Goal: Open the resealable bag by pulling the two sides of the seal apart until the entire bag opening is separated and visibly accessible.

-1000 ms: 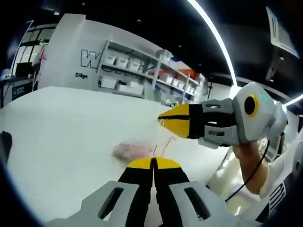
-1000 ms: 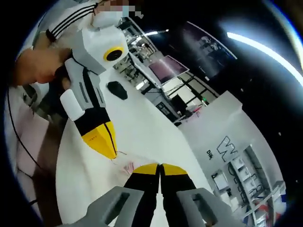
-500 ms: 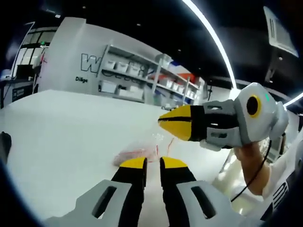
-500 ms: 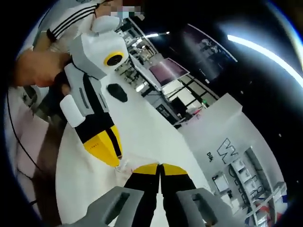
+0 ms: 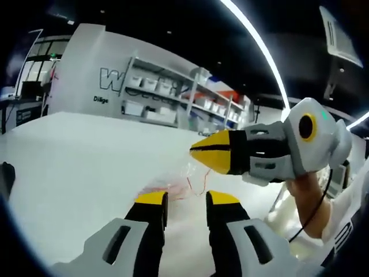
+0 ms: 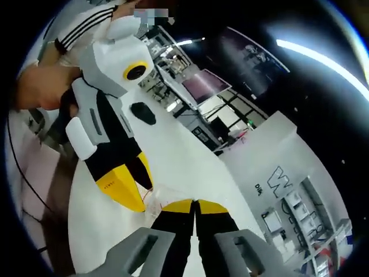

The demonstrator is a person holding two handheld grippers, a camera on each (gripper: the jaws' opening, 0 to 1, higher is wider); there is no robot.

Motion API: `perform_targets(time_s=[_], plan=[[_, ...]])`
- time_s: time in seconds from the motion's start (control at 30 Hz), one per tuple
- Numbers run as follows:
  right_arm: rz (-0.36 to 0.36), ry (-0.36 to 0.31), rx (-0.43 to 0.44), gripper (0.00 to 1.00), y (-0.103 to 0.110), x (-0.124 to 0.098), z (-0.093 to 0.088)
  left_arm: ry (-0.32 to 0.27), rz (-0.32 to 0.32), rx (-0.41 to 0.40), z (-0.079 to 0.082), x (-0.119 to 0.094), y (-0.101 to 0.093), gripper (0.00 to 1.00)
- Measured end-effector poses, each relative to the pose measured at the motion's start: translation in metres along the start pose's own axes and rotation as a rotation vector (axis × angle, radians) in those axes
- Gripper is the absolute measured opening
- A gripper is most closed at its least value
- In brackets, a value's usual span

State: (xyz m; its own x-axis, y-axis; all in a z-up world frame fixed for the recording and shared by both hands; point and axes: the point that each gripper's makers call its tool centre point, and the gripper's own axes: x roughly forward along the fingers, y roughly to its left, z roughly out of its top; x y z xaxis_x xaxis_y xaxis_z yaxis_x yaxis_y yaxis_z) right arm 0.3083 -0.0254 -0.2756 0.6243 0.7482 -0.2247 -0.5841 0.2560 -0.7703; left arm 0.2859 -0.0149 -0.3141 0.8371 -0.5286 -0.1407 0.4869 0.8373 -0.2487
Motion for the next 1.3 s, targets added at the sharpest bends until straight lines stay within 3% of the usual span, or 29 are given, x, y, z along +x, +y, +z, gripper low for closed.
perform_targets(time_s=[0.17, 0.4, 0.6, 0.7, 0.8, 1.3], plan=[[-0.004, 0.001, 0.000, 0.00, -0.001, 0.000, 0.000, -0.005, 0.008, 0.010, 0.000, -0.001, 0.003, 0.30], [-0.003, 0.003, 0.001, 0.00, -0.003, 0.001, 0.000, -0.032, 0.026, 0.066, 0.004, 0.002, 0.006, 0.57], [-0.006, 0.003, 0.005, 0.00, -0.003, 0.001, 0.000, -0.025, 0.018, 0.096, 0.000, 0.005, 0.006, 0.66], [-0.008, 0.001, 0.011, 0.00, -0.003, 0.000, -0.001, -0.060, 0.033, 0.159, 0.006, 0.004, 0.011, 0.74], [-0.009, -0.002, 0.026, 0.00, -0.005, 0.000, -0.002, -0.115, 0.048, 0.227, 0.015, 0.003, 0.014, 0.89], [-0.010, -0.006, 0.046, 0.00, -0.015, 0.005, -0.003, -0.109, 0.067, 0.241, 0.016, 0.002, 0.027, 0.96]])
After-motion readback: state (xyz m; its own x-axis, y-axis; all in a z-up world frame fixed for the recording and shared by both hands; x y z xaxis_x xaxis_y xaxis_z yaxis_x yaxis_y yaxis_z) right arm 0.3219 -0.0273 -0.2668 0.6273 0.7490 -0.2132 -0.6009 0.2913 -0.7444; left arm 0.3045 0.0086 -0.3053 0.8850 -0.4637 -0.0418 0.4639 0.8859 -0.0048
